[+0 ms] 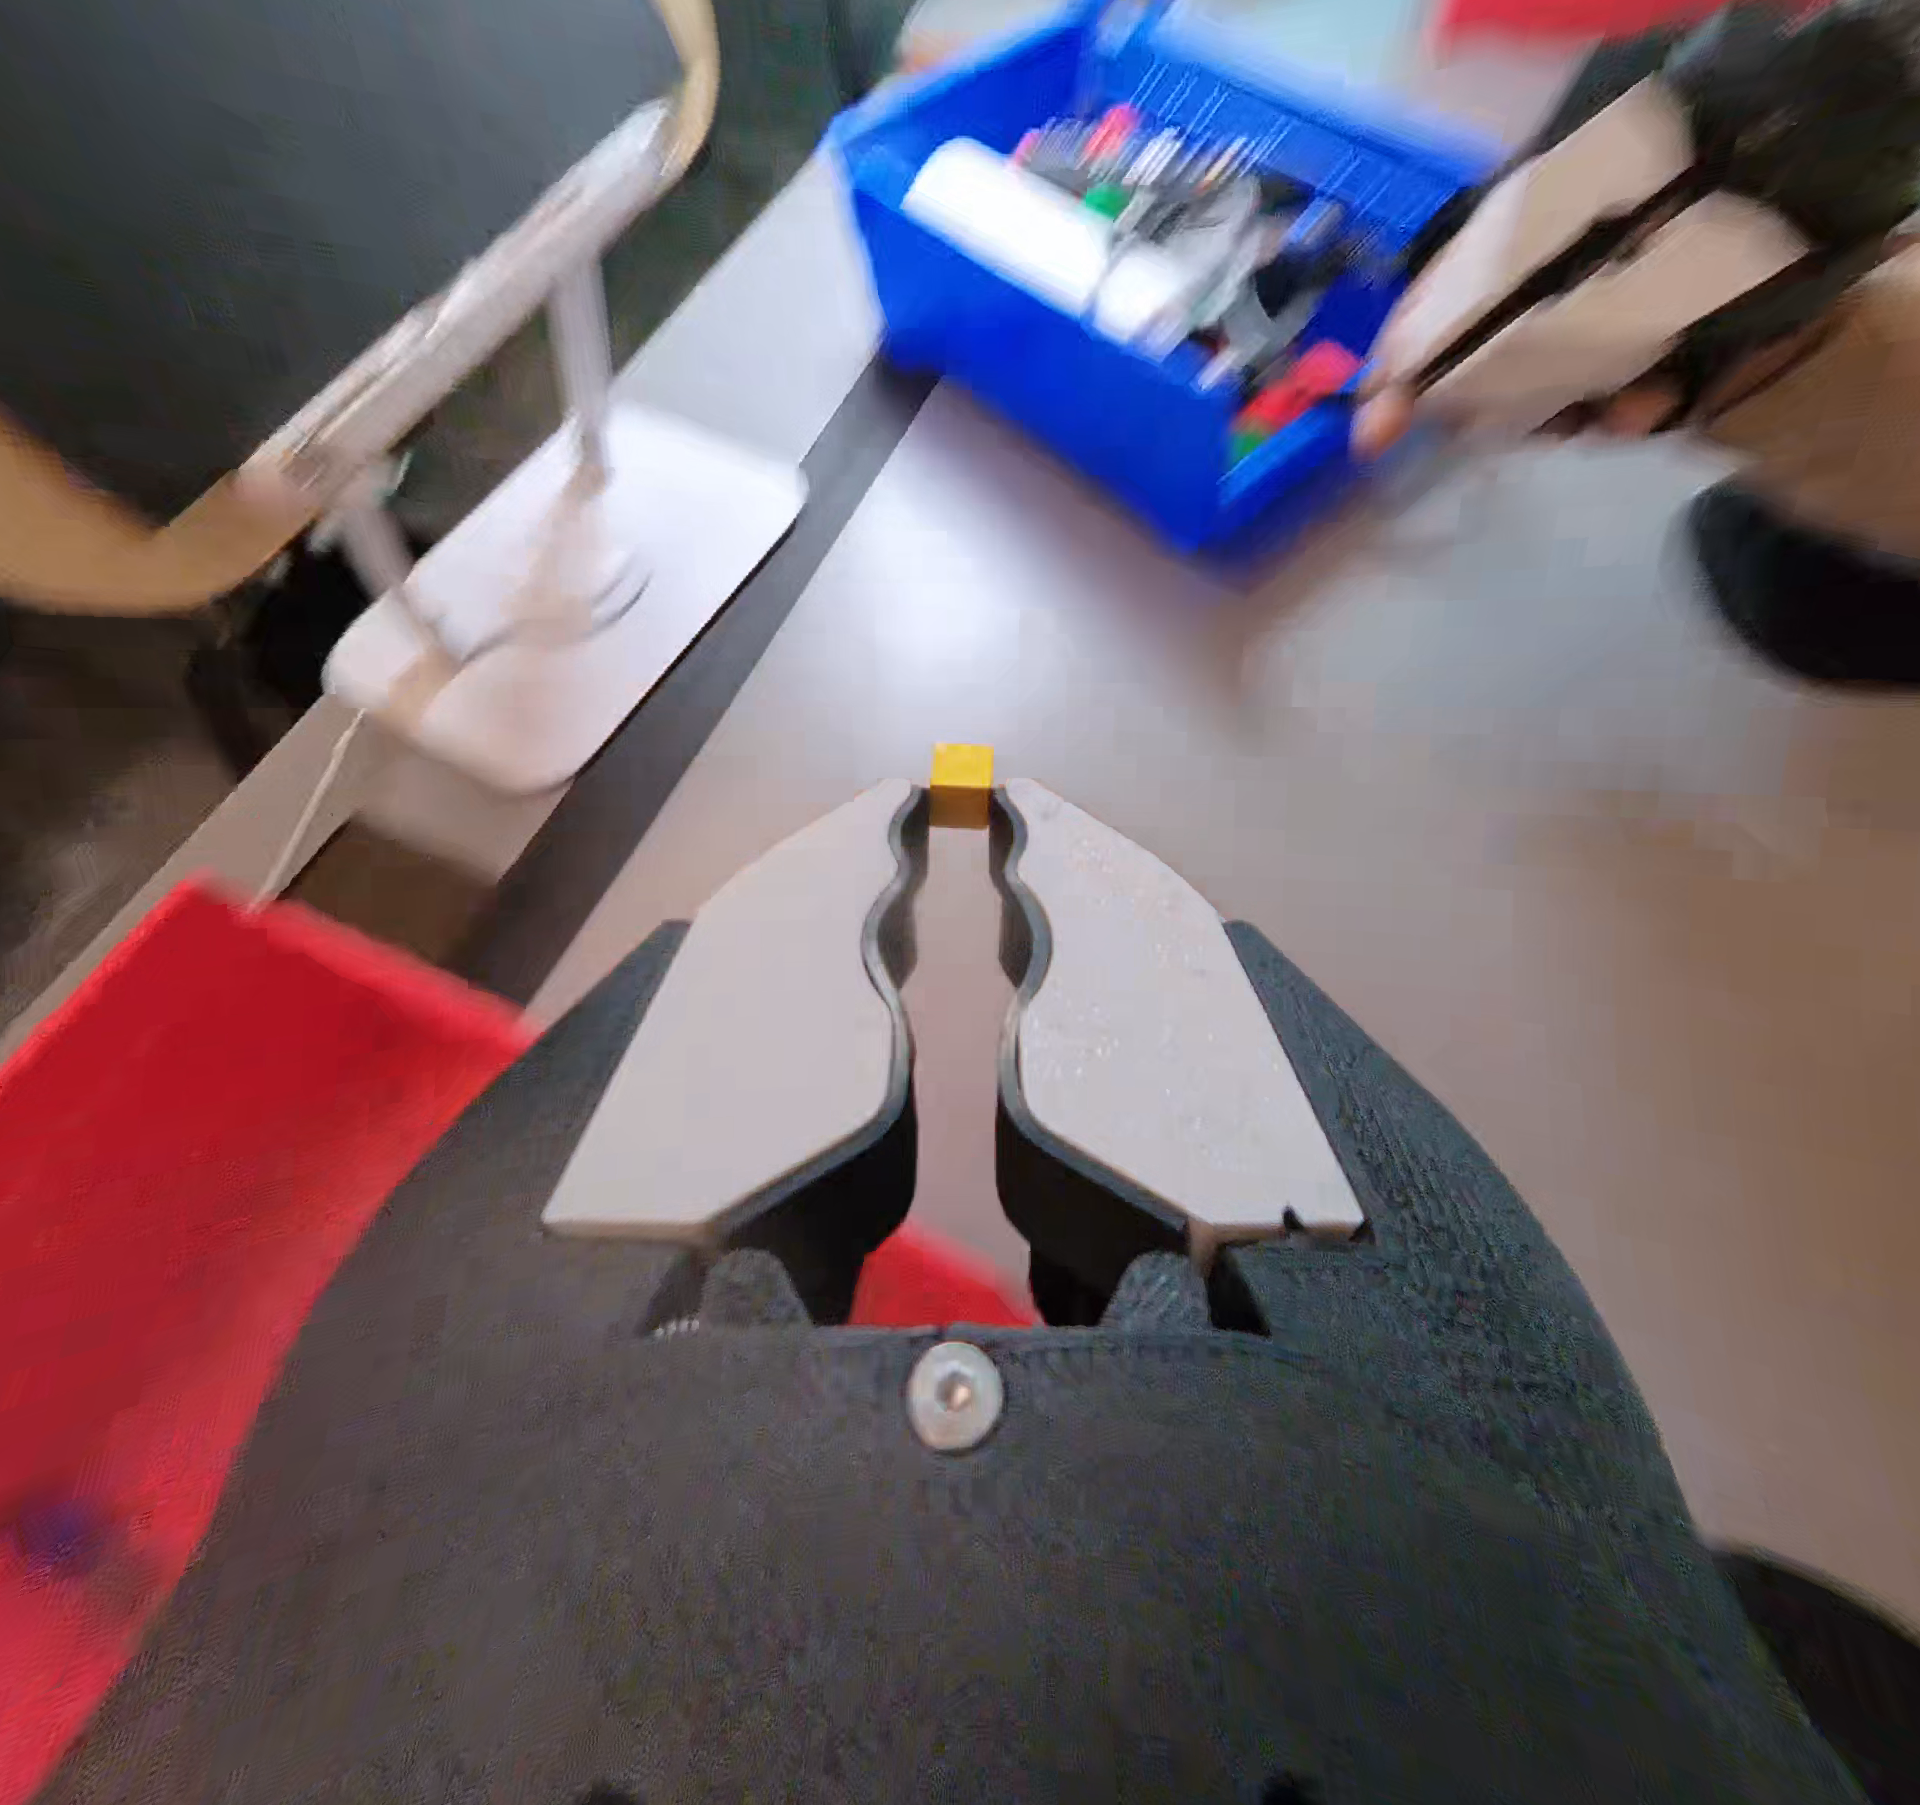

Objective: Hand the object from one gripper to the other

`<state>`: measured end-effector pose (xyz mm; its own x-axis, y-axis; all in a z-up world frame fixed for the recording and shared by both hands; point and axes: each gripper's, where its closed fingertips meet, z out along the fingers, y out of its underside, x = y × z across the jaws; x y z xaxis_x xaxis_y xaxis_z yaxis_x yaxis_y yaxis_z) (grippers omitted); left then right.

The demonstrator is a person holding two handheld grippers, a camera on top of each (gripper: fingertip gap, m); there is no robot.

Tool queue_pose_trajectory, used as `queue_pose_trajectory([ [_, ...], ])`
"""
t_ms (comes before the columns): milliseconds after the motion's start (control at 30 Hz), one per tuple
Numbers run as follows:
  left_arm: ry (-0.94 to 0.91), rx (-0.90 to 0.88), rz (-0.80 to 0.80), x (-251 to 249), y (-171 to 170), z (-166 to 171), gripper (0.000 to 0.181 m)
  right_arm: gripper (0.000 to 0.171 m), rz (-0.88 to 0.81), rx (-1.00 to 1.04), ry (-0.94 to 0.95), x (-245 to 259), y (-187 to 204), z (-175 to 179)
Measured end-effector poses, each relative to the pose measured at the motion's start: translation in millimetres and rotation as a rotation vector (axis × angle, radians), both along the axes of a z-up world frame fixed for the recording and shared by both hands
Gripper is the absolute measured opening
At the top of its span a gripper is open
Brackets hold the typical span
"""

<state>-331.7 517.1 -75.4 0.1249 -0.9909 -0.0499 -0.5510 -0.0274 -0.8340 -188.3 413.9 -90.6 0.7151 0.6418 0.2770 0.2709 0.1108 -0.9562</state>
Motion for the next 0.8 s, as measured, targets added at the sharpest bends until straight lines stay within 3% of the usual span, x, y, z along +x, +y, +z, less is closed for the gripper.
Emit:
queue_pose_trajectory([
  [167, -0.397, -0.061, -0.222, 52, -110, 38, 0.011, 0.004, 0.071, 0.13, -0.013, -36, -30, 38],
  [267, -0.514, 0.093, -0.299, 72, -146, 52, 0.011, 0.006, 0.137, 0.084, 0.163, -50, -48, 66],
  [400, -0.477, 0.415, -0.237, 85, -164, 55, 0.011, 0.013, 0.289, -0.152, 0.45, -55, -67, 88],
  [533, -0.476, 0.66, -0.194, 90, -168, 59, 0.011, 0.025, 0.339, -0.3, 0.493, -62, -67, 82],
  [800, -0.473, 0.795, -0.195, 93, -166, 53, 0.011, 0.011, 0.457, -0.433, 0.632, -63, -65, 75],
])
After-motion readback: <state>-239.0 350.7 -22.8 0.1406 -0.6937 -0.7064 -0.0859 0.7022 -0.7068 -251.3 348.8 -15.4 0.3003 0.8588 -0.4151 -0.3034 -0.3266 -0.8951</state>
